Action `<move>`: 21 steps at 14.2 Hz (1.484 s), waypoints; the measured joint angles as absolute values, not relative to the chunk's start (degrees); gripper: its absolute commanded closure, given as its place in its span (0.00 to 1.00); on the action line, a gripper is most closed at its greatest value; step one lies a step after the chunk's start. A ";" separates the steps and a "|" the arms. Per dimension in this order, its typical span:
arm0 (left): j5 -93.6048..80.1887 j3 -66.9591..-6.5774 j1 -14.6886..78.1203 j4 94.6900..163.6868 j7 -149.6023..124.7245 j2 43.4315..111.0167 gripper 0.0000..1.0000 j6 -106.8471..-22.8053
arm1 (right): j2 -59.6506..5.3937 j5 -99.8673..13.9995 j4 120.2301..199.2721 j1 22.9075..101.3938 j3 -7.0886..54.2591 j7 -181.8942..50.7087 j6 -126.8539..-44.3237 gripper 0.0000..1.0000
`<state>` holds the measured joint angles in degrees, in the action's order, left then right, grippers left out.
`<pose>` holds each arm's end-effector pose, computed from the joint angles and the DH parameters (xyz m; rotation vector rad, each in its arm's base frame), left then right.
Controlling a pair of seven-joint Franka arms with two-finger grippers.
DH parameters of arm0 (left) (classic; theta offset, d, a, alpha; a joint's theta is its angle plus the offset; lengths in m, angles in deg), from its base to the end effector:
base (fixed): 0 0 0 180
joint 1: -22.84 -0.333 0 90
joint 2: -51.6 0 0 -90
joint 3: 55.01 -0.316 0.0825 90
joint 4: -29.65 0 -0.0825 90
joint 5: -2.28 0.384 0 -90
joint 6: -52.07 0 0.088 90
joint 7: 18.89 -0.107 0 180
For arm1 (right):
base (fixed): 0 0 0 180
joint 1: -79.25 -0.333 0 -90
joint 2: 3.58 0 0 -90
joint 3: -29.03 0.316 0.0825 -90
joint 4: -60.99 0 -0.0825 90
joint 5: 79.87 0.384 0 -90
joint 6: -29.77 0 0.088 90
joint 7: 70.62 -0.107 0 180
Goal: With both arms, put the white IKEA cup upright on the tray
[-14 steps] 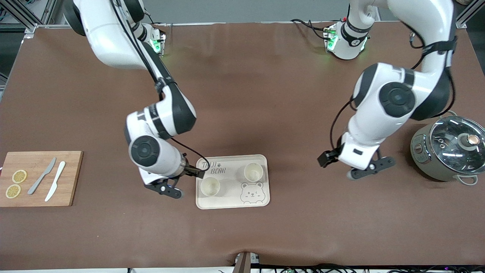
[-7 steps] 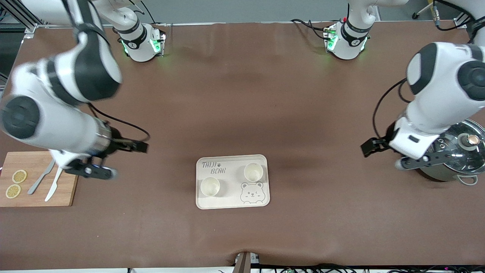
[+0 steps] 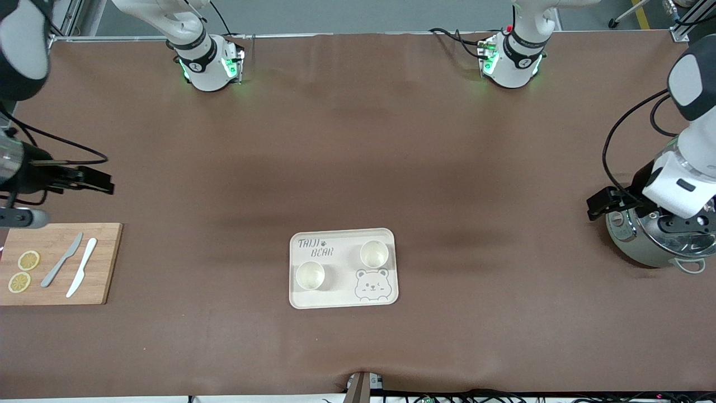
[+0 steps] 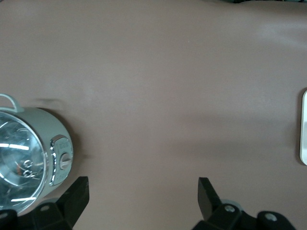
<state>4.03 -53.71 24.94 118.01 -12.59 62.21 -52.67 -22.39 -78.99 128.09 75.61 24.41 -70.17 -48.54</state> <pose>0.6289 -0.0337 0.5525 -3.1196 -0.0701 -0.1602 0.6300 0.0007 0.5980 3.1254 -0.0071 -0.2062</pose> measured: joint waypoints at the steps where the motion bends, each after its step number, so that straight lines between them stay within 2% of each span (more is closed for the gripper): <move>1: 4.03 -53.71 24.81 117.62 -13.18 61.60 0.00 -51.46 | -21.23 -78.99 130.55 77.38 24.38 -67.55 -50.27 0.00; 5: 4.03 -53.73 24.07 114.78 -15.67 58.77 0.00 -44.98 | -15.76 -79.00 143.78 80.38 24.40 -63.96 -60.46 0.00; 7: 4.03 -53.73 23.54 113.95 -16.65 57.58 0.00 -43.05 | -14.39 -79.00 147.33 80.35 24.76 -63.96 -62.64 0.00; 15: 2.46 -53.74 22.95 109.34 -16.65 57.27 0.00 -37.99 | -13.77 -78.99 147.99 80.05 25.58 -65.05 -62.81 0.00; 21: 2.43 -53.82 22.48 109.09 -16.65 57.72 0.00 -37.77 | -13.77 -78.99 148.03 79.66 25.71 -65.59 -62.81 0.00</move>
<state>2.43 -53.82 22.48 109.09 -16.65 57.72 -37.77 -13.77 -78.99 148.03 79.66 25.71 -65.59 -62.81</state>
